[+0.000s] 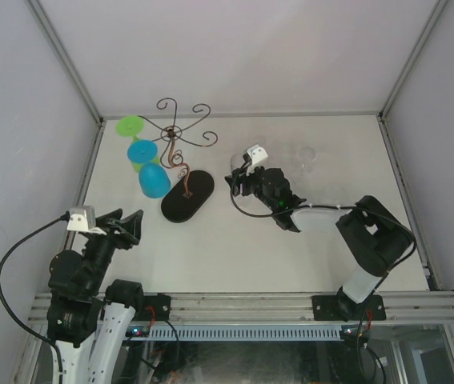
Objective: Place the wine glass upside down on the wine glass rack
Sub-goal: Pick up the wine glass at the center of the board, then turn the wine glass upside down at the wine rack.
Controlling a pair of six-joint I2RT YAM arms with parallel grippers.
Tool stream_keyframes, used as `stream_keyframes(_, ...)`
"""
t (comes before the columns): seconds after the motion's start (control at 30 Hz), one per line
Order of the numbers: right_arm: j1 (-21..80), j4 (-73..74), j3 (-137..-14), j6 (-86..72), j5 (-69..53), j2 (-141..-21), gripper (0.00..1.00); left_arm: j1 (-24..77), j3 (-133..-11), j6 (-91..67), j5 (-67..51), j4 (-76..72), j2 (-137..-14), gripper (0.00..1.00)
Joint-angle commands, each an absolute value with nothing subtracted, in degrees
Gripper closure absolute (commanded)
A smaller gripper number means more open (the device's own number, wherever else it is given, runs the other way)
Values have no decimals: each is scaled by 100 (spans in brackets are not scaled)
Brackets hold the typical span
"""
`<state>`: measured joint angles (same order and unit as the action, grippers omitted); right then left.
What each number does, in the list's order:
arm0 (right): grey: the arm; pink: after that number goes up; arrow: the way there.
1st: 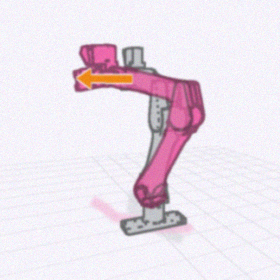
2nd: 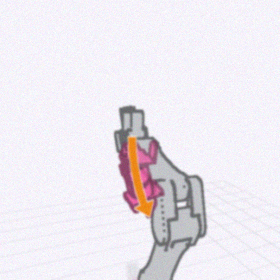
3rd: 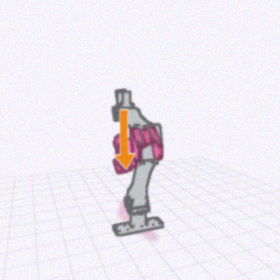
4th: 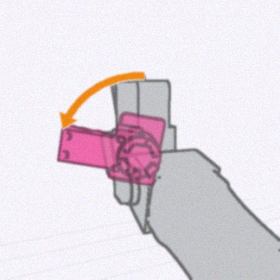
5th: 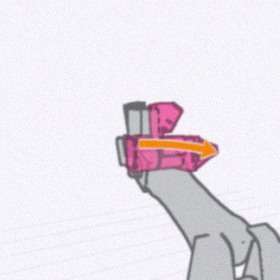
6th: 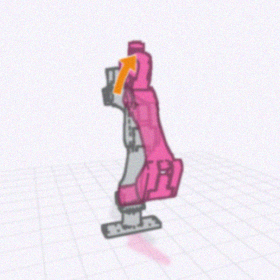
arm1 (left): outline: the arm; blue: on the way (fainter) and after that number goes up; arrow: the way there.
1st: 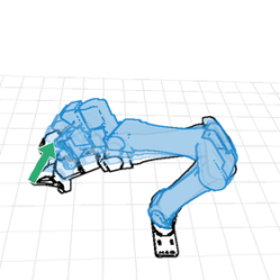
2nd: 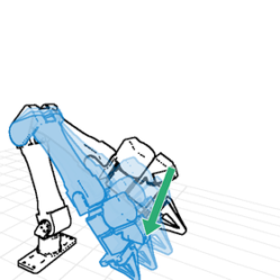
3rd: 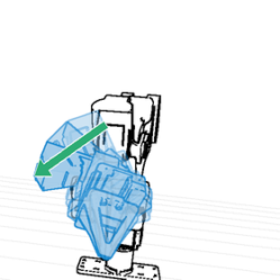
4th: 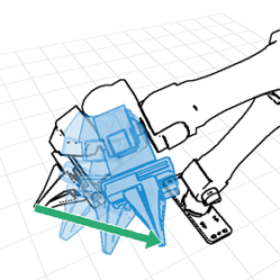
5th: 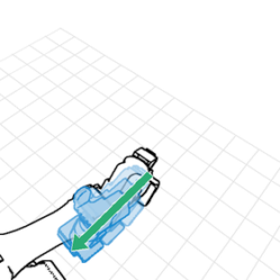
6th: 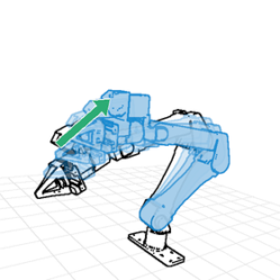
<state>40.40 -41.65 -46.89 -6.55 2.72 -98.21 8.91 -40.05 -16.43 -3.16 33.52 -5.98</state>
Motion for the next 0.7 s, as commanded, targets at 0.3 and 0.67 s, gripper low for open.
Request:
stream_keyframes(0.3, 4554, -3013, -3860, -946, 772, -7341, 56, 915, -3860, -1802, -154, 3008, -173, 18)
stream_keyframes(0.67, 5321, -1910, -3667, -1050, 1555, -5799, 56, 922, -3592, -2587, -1254, 2265, -368, 2)
